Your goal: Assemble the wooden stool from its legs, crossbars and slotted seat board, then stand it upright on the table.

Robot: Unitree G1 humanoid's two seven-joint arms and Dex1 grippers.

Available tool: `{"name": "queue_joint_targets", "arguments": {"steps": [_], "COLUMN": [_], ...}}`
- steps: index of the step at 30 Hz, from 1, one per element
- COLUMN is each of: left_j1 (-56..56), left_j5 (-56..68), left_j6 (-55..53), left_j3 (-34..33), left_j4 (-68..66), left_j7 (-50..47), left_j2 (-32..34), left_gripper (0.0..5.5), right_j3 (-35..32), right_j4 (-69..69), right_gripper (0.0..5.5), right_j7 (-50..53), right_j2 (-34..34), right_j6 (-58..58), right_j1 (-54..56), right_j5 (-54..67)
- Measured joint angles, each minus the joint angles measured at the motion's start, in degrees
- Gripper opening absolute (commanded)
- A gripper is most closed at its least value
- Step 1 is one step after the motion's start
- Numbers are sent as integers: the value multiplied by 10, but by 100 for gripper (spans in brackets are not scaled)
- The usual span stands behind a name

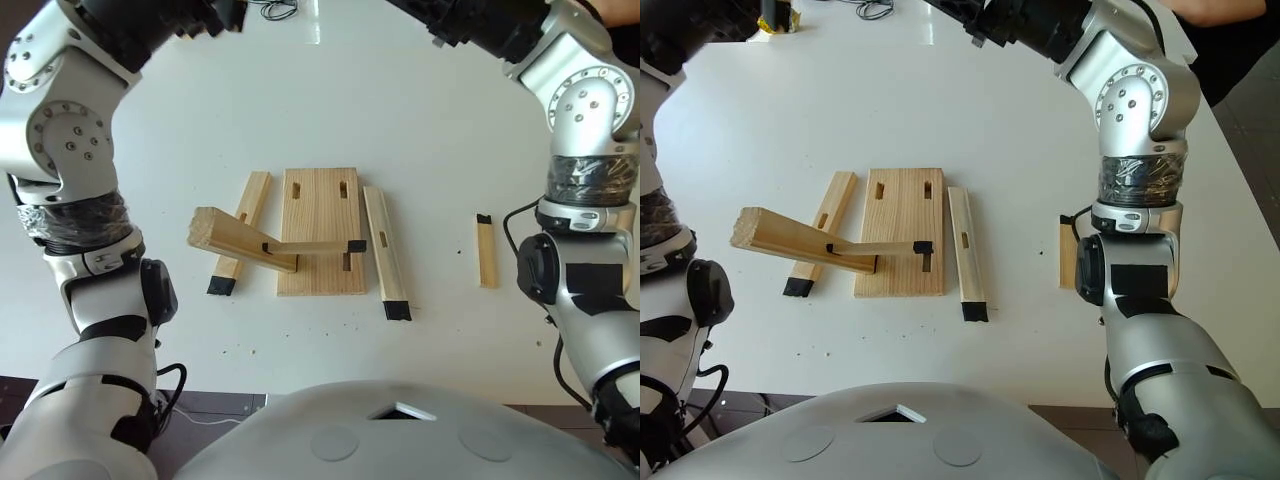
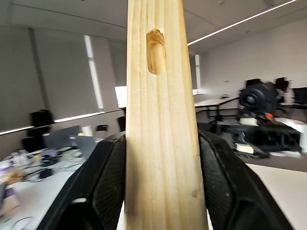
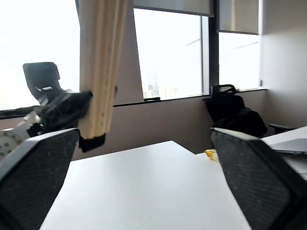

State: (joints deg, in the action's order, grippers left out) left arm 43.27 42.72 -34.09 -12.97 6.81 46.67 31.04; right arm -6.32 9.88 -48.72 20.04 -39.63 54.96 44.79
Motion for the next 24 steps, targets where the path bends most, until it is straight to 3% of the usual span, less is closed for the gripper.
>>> {"name": "queue_joint_targets", "arguments": {"steps": [9,24], "left_j1": [-66,-105], "left_j5": [90,89], "left_j6": [-24,-24], "left_j3": [11,33], "left_j4": [66,83], "left_j7": [144,175], "left_j2": [27,44], "left_gripper": [206,206], "right_j3": [-36,-35], "right_j4": [-10,-74], "right_gripper": [498,498], "right_j7": [-94,-142], "right_j2": [35,77], "right_j6": [-102,-148], "right_j1": [24,16], "right_j5": [101,135]}}
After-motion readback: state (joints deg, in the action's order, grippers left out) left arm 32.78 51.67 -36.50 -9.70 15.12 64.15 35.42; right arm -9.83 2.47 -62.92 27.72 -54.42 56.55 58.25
